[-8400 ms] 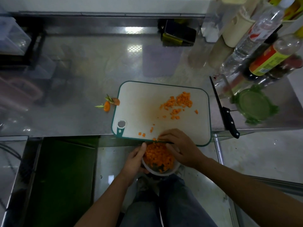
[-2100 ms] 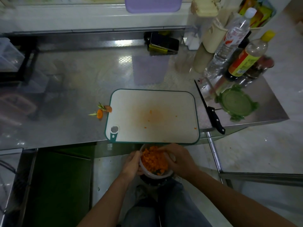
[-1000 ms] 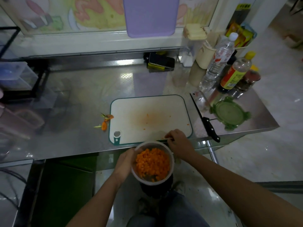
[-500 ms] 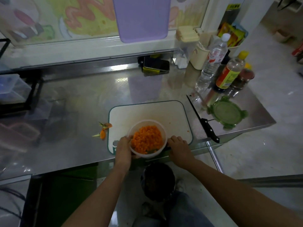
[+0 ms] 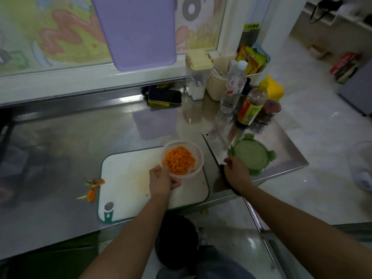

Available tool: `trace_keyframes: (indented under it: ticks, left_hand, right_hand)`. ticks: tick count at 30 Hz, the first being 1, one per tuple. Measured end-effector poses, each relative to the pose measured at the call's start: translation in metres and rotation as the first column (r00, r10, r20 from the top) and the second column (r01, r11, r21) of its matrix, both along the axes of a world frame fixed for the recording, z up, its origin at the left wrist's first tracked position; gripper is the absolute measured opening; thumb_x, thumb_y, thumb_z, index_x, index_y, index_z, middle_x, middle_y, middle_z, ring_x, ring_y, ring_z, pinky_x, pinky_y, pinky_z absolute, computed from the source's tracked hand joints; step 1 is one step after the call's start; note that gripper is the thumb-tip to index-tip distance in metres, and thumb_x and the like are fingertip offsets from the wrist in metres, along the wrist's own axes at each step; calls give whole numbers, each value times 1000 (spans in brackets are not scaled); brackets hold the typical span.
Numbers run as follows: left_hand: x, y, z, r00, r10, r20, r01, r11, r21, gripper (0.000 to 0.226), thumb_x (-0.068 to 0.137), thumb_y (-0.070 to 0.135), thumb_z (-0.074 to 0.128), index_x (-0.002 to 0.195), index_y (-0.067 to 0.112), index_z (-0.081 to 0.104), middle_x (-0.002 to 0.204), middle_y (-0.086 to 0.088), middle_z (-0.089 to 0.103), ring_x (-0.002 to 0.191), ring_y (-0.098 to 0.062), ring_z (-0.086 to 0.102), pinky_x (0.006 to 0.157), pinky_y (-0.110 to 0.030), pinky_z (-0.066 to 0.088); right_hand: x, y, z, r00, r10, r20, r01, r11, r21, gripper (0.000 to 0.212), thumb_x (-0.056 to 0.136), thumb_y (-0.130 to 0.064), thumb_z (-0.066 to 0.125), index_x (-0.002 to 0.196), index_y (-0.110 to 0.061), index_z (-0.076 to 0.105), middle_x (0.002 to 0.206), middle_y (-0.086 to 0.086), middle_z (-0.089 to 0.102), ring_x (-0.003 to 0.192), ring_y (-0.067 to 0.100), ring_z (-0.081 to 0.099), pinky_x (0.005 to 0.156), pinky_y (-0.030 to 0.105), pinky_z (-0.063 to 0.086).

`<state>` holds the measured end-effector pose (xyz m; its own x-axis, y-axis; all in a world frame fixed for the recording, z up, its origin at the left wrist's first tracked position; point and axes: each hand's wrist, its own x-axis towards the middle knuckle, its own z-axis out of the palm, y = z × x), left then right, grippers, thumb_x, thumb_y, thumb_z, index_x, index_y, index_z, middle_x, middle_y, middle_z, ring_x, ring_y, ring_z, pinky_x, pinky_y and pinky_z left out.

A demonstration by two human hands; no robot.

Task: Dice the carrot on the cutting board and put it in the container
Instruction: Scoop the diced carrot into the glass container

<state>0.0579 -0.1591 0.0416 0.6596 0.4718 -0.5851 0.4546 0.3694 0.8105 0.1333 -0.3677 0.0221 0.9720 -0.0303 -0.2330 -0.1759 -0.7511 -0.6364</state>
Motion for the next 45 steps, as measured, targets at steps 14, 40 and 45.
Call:
trace_keyframes:
  ticks: [14,40,45]
  left_hand:
    - [28,-17,-12,992,21,-126,-7,994,108,26,96,34,51,107,11,46,81,-12,62,66,-35,68,75,-53,57]
    - [10,2,0,997,-18,-80,25,995,93,42,95,50,46,94,12,64,88,-9,66,81,-24,64,59,-30,56]
    - [14,3,-8,992,-61,-114,89,961,262,20,86,26,69,96,10,63,80,-4,67,58,-12,62,70,-35,57]
  right_hand:
    - [54,-21,-19,986,162,-39,-166,942,-290,27,90,-22,52,91,2,63,99,16,56,97,35,57,79,33,45]
    - [28,60,29,994,-16,-113,73,846,528,24,91,-1,53,112,-10,58,104,1,63,93,14,61,87,33,54]
    - [32,67,25,1000,6,14,-11,919,395,28,88,-12,62,114,-18,56,109,0,63,100,15,60,89,36,54]
